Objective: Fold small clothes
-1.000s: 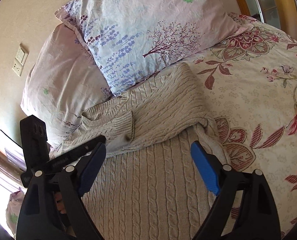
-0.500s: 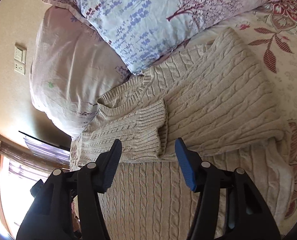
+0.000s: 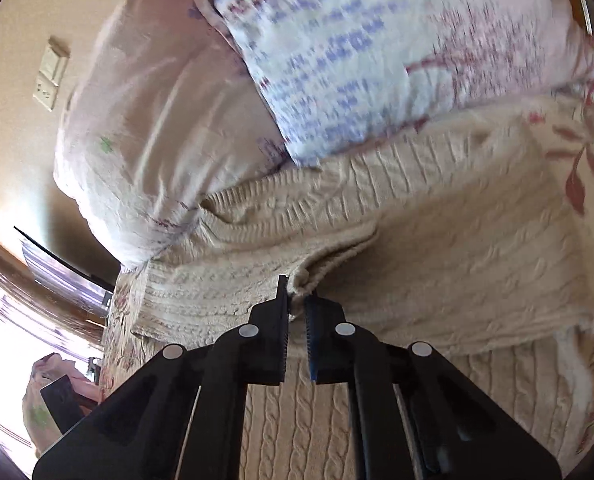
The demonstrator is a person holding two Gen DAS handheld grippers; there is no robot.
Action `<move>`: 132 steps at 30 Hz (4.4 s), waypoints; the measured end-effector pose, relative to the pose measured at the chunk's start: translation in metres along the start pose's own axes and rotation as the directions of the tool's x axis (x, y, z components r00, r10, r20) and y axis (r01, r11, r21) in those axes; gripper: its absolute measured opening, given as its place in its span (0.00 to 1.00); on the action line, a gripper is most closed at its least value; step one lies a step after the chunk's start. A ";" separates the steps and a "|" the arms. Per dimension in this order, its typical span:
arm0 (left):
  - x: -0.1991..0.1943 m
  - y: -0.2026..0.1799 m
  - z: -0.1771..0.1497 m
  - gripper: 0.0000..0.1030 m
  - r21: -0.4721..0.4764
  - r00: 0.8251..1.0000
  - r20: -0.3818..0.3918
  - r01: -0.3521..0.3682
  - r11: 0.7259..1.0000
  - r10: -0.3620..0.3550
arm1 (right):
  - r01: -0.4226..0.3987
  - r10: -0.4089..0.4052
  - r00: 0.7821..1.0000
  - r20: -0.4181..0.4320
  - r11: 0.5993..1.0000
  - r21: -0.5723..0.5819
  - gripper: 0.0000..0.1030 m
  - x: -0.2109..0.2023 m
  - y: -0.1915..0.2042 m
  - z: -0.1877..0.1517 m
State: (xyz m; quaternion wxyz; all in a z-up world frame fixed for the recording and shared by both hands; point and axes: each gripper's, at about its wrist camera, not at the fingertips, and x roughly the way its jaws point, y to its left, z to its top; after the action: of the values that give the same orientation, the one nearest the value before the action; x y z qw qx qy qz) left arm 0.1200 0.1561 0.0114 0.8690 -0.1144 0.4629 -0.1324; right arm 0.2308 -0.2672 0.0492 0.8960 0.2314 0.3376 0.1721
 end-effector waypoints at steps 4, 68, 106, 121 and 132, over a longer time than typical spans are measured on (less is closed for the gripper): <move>0.000 -0.001 -0.002 0.54 0.005 1.000 0.009 0.005 1.000 -0.005 | 0.174 -0.164 0.981 0.101 0.981 -0.091 0.07 -0.017 0.002 0.004; -0.091 -0.008 0.037 0.06 -0.054 0.922 0.333 0.229 0.972 -0.199 | -0.024 0.050 0.939 0.340 0.997 -0.079 0.08 -0.183 -0.043 -0.083; 0.109 0.003 0.175 0.08 -0.245 0.984 0.178 0.057 0.968 -0.013 | 0.128 -0.135 0.989 0.052 0.983 0.131 0.14 0.001 -0.112 0.031; 0.098 0.046 0.173 0.60 -0.508 0.921 0.303 0.374 0.776 -0.245 | -0.089 0.028 0.985 0.168 0.926 0.368 0.69 0.002 -0.132 0.060; 0.051 0.038 0.133 0.41 -0.212 0.987 0.157 0.049 0.976 -0.015 | 0.204 -0.207 0.977 0.041 0.976 0.070 0.57 -0.033 -0.121 0.012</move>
State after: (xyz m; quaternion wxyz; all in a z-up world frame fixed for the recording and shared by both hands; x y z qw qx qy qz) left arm 0.2632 0.1850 0.0324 0.8825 -0.2252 0.4037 -0.0864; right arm 0.2335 -0.3870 0.0104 0.9089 0.2284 0.3435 0.0618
